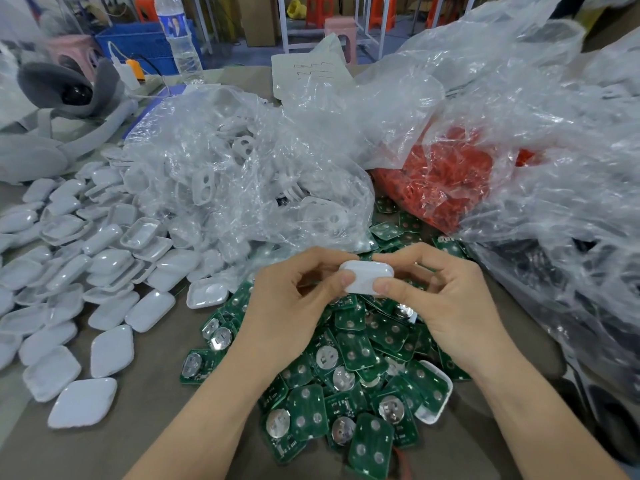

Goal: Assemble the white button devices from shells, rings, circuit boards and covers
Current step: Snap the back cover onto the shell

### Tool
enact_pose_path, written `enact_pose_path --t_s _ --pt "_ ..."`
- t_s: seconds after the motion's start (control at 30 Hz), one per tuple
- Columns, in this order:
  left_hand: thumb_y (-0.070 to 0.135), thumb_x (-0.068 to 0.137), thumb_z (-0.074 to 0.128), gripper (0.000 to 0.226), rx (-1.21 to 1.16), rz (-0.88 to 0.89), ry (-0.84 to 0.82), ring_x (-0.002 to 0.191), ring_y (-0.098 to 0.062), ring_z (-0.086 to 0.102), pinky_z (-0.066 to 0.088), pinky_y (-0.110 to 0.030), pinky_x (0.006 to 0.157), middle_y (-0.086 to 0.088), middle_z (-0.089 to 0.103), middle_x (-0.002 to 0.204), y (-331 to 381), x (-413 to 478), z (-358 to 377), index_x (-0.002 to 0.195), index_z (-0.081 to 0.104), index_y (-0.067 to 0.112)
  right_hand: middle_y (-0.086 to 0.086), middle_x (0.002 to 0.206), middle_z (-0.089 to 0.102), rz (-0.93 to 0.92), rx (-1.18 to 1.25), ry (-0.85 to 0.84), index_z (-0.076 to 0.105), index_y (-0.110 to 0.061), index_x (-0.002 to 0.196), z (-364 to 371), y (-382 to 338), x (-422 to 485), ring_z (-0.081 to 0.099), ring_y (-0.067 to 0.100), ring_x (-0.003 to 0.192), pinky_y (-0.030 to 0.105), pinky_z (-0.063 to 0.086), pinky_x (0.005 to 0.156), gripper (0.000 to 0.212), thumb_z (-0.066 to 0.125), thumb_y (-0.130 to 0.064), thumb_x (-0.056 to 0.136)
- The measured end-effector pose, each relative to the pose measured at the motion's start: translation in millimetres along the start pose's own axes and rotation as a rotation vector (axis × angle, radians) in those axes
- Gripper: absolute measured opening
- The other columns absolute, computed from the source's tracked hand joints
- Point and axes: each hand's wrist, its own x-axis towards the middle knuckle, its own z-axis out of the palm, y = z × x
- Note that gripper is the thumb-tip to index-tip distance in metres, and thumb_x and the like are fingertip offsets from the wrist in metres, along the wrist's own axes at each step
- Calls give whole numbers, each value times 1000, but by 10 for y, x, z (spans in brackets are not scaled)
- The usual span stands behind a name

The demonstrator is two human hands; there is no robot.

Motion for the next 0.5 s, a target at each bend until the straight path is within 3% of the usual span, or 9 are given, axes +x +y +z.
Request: enact_pose_path --t_s 0.07,0.17,0.3,0.4,0.47,0.5 --pt "31 83 66 12 7 3 -6 81 -7 69 55 -24 77 13 74 85 -22 0 -2 94 73 33 -4 86 75 -2 -29 9 73 -23 85 1 5 -3 70 16 84 19 53 73 20 78 -8 73" --pt "22 88 68 15 49 15 -1 85 -11 69 57 -42 82 12 74 87 -31 -9 3 93 71 36 -3 87 74 -5 -41 31 73 -28 81 16 7 -9 69 17 84 36 56 80 24 78 -6 73" --pt "18 90 67 22 75 22 11 87 -14 70 56 -50 82 11 74 87 -33 -20 16 93 69 40 0 87 73 -30 -52 25 72 -34 76 28 4 -23 69 19 81 41 56 79 25 79 -10 73" --pt "18 92 66 20 104 29 11 86 -11 69 57 -36 81 13 73 87 -30 -34 43 91 69 38 -1 86 73 -30 -50 7 71 -32 75 18 9 -20 68 18 79 36 56 77 20 78 -12 73" --pt "17 92 65 19 130 46 11 83 -6 68 53 -18 71 17 71 87 -8 -39 63 90 67 36 -2 87 73 -36 -52 -10 71 -28 78 20 18 -12 68 17 82 33 55 78 18 77 -12 74" --pt "19 91 65 18 149 57 11 81 -5 67 51 -16 67 18 71 86 6 -40 70 91 67 37 -1 88 72 -42 -51 -18 71 -26 82 26 25 -8 68 17 84 32 55 79 17 76 -12 75"
